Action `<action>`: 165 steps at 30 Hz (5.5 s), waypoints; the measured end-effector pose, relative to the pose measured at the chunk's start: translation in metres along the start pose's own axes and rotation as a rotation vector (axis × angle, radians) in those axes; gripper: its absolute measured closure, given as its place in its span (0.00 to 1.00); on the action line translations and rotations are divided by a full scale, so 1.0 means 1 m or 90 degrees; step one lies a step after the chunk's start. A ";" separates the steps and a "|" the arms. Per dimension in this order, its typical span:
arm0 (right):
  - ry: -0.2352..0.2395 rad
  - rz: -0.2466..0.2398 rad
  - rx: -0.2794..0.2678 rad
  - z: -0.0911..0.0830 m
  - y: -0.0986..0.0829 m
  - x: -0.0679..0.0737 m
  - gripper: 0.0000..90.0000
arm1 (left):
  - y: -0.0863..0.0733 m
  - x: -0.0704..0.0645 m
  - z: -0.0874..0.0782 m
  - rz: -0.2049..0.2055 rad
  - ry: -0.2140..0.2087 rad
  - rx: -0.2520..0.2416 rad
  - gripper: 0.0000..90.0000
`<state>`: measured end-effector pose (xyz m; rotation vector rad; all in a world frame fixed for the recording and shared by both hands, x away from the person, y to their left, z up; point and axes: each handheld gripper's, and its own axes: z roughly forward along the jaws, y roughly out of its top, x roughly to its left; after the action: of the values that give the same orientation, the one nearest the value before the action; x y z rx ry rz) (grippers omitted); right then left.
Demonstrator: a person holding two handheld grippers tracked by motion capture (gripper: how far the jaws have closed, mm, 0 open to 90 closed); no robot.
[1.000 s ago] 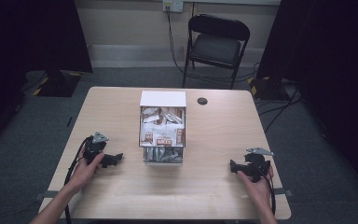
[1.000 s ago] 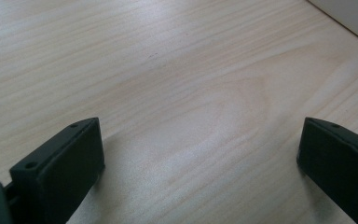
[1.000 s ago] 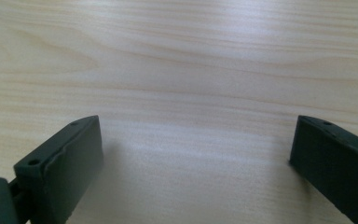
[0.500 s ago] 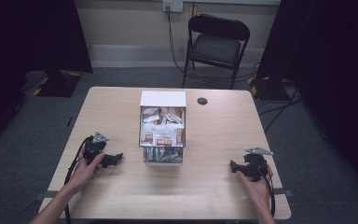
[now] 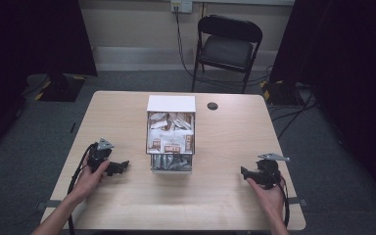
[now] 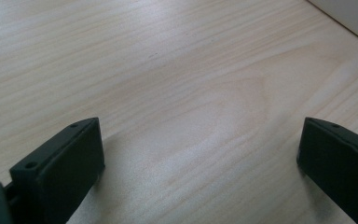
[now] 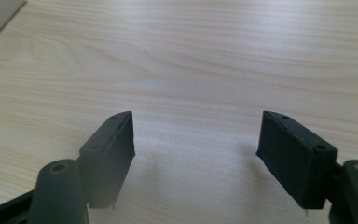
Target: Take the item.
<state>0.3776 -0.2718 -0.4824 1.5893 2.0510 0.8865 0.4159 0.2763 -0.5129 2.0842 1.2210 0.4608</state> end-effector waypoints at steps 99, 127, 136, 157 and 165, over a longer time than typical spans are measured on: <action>0.376 -0.205 -0.192 -0.093 0.156 0.175 0.71 | 0.000 0.000 0.000 0.002 0.000 0.000 0.00; 0.380 -0.243 -0.124 -0.061 0.159 0.191 0.83 | 0.000 0.000 0.000 0.001 0.000 0.000 0.00; 0.394 -0.252 -0.103 -0.061 0.157 0.190 0.83 | 0.000 0.000 0.000 0.002 0.000 0.000 0.00; 0.391 -0.258 -0.095 -0.057 0.156 0.192 0.88 | 0.000 0.000 0.000 0.001 0.000 0.000 0.00; 0.399 -0.249 -0.105 -0.058 0.155 0.192 1.00 | 0.000 0.000 0.000 -0.001 0.000 -0.002 0.00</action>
<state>0.3963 -0.0780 -0.3205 0.8291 2.4870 1.4760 0.4154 0.2763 -0.5131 2.0807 1.2200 0.4612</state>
